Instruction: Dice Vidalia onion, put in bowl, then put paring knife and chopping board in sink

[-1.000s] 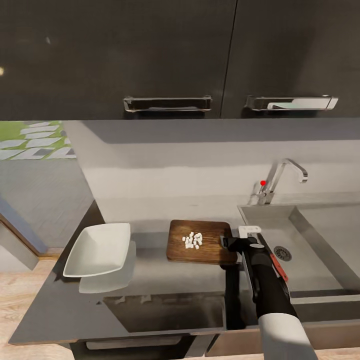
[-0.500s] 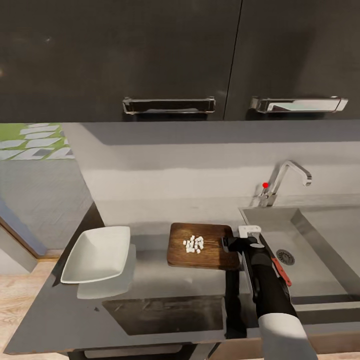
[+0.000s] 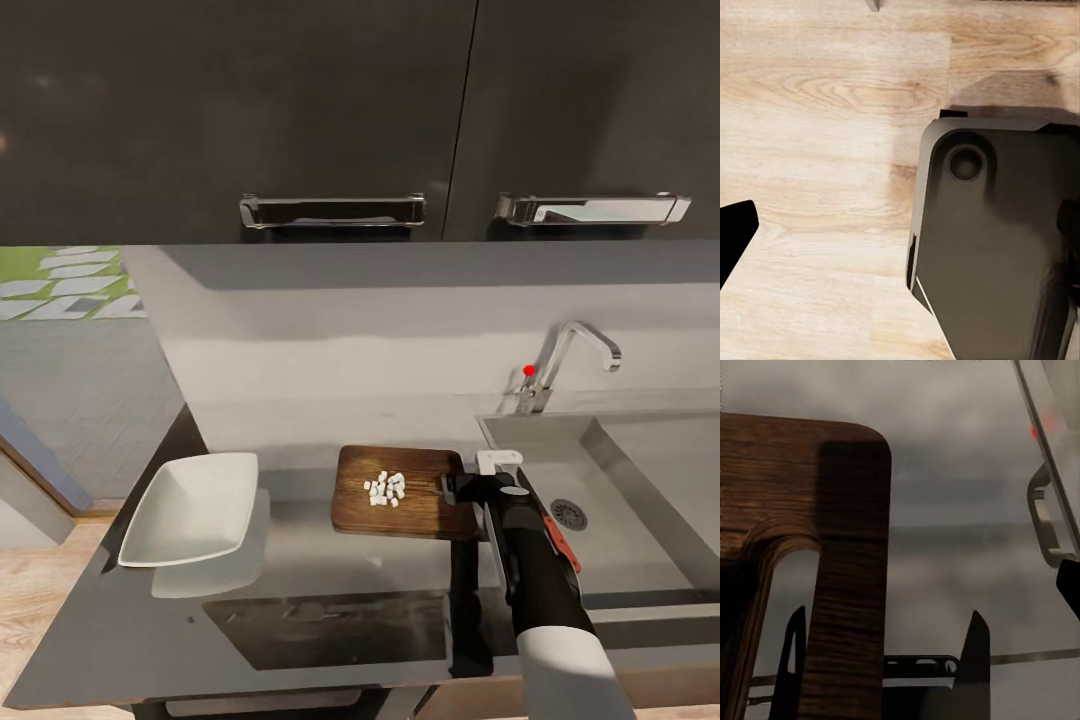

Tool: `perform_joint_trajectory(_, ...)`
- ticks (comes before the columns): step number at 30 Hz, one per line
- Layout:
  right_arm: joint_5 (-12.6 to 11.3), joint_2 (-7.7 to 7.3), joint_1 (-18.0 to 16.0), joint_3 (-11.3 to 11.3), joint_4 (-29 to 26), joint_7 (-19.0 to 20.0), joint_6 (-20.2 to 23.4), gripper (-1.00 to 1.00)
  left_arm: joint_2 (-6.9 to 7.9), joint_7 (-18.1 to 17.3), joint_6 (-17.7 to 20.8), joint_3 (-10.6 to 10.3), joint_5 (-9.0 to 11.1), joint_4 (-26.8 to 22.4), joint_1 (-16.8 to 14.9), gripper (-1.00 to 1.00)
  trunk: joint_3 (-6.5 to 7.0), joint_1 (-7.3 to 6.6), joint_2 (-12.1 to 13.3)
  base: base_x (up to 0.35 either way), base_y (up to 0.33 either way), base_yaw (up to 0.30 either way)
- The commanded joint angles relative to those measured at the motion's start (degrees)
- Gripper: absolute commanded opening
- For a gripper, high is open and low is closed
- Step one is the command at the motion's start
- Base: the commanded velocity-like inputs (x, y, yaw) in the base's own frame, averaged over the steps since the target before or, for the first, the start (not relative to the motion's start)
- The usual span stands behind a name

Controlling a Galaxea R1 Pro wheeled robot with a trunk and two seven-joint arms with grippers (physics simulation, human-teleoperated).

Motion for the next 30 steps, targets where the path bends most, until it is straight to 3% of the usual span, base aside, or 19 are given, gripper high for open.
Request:
perform_joint_trajectory(1, 0.6, 0.07, 0.0, -0.2, -0.1, 0.6, 0.2, 1.00, 0.09, 0.5, -0.1, -0.5, 0.6, -0.1, 0.0, 1.00, -0.10, 0.04, -0.1, 0.000, 0.000, 0.000)
perform_joint_trajectory(30, 0.6, 0.07, 0.0, -0.2, -0.1, 0.6, 0.2, 1.00, 0.09, 0.5, -0.1, -0.5, 0.6, 0.1, 0.0, 1.00, -2.32, 0.04, -0.1, 0.000, 0.000, 0.000)
